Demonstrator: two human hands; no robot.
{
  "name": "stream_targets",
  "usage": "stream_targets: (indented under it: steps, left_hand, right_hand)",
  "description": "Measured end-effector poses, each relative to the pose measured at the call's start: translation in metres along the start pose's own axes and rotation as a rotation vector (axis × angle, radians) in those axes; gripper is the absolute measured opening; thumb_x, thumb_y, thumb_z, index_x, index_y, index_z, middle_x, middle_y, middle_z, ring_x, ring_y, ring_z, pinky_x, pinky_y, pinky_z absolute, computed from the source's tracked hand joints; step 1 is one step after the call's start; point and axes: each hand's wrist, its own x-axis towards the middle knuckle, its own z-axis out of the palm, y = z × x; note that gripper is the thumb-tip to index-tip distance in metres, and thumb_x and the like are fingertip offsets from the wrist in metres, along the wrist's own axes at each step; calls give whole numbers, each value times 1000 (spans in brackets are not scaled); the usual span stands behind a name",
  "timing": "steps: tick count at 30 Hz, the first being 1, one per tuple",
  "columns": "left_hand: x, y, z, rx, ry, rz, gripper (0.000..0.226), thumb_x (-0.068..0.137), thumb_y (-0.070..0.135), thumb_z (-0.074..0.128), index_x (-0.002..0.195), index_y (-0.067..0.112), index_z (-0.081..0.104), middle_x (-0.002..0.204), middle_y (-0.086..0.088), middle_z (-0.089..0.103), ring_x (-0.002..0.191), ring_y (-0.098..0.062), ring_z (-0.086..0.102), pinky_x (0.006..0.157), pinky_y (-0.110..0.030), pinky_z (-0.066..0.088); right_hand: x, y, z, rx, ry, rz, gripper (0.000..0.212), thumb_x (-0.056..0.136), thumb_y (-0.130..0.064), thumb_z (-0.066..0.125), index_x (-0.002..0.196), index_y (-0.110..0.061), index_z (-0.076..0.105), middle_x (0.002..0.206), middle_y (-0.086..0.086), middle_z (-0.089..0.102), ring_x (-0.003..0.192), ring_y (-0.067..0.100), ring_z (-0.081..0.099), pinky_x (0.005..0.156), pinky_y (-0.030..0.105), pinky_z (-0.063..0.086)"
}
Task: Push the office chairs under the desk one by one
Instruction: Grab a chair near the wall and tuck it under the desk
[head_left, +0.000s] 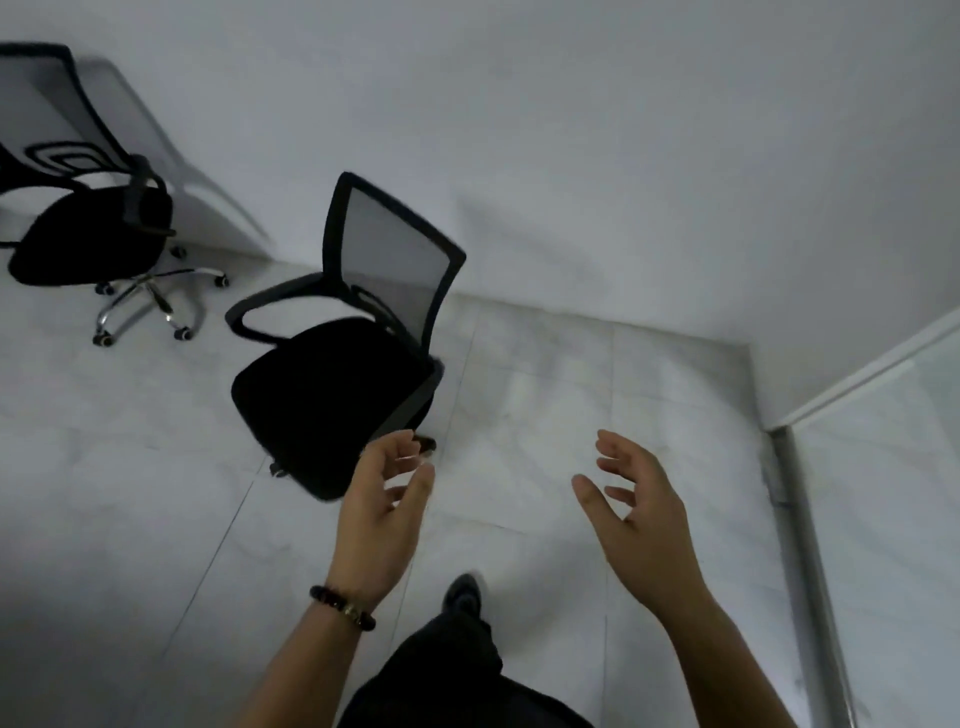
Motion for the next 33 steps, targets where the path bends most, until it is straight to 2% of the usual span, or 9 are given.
stream_targets:
  steps: [2,7,12,14,19,24,29,33]
  left_hand:
    - [75,29,20,-18,-21,37,29,89,13,61,115,24,53,111,8,59,100,1,57,81,-16,50]
    - [236,80,73,38,-74,57,32,90,17,61,121,21,52,114,12,58,103,5,54,80,-5,44]
    - [373,69,136,73,-31,-10,32,90,19,61,121,22,52,115,10,58,106,0,55,80,-7,45]
    - [423,56,162,88,11,-77,33,90,20,61,121,23,51,116,9,58,106,-1,56,80,-10,46]
    - [518,63,187,115,151,-255,35,90,22,61,122,27,49,118,10,54,109,-5,54,90,-26,49]
    - [581,80,168,79,472,-360,40,90,20,60,129,22,47,118,11,54,108,-3,54,88,-23,49]
    - [624,43,159,-17,760,-510,39,90,18,60,127,23,47,115,7,53,104,-4,54,87,-26,51]
    - [653,-8,160,36,850,-643,45,92,29,56,134,24,40,121,9,46,108,-9,53,91,-36,52]
  right_hand:
    - [70,-14,-8,-12,26,-6,46,90,-32,66,131,-38,45,129,-19,53,113,-8,52,86,12,44]
    - [226,-27,-29,7,79,12,44,90,-30,66,130,-34,48,126,-15,55,112,-3,54,85,14,45]
    - [390,5,-14,37,5,16,42,90,-28,66,127,-36,48,126,-14,56,112,-2,55,82,13,46]
    - [463,22,-2,37,-48,4,41,91,-30,65,127,-38,47,126,-16,55,111,-5,53,86,15,46]
    - [627,9,27,-11,-335,-90,40,92,-32,64,128,-39,48,125,-15,54,113,-4,52,93,24,48]
    - [757,-55,85,-120,-677,-278,40,92,-35,62,129,-39,48,125,-16,52,113,0,52,92,28,49]
    - [828,-94,180,-186,-936,-476,42,93,-34,61,133,-34,48,128,-15,51,115,1,52,95,29,48]
    - [853,-102,264,-334,-1127,-627,43,95,-36,58,136,-32,46,131,-15,48,120,1,48,98,23,41]
